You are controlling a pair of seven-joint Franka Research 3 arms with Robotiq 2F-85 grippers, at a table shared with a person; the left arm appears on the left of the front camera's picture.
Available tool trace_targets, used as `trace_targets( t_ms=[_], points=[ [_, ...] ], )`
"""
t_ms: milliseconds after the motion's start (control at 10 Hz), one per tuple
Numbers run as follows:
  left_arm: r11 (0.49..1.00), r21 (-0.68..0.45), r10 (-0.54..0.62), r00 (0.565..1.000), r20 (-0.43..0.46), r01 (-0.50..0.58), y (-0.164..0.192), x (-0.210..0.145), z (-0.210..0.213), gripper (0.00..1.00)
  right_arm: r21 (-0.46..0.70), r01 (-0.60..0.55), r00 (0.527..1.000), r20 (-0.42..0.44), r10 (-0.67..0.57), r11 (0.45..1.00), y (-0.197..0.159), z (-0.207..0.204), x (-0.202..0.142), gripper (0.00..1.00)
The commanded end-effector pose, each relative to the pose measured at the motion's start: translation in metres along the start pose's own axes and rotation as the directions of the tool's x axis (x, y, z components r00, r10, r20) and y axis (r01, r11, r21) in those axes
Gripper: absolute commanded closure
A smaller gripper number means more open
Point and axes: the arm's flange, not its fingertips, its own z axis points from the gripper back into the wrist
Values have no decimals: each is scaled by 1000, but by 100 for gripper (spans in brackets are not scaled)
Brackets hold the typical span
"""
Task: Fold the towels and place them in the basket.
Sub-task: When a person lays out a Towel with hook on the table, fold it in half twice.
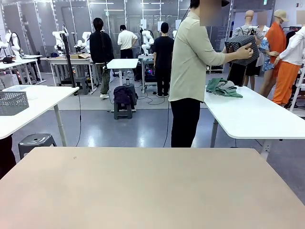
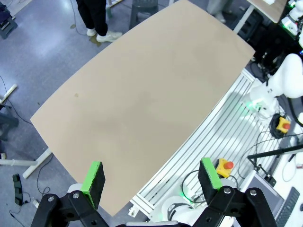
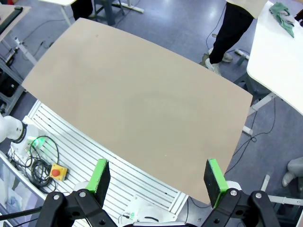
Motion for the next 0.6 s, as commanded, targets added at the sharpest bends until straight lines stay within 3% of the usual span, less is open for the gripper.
trace_targets(
  t_ms=[0, 500],
  points=[
    [1000, -7, -8, 1000, 0, 8, -2, 1, -2, 0, 5, -8, 1000, 5, 8, 1000, 2, 2, 0, 0],
    [1000, -7, -8, 1000, 0, 8, -2, 1, -2, 0, 5, -8, 1000, 5, 8, 1000, 2, 2, 0, 0]
  ],
)
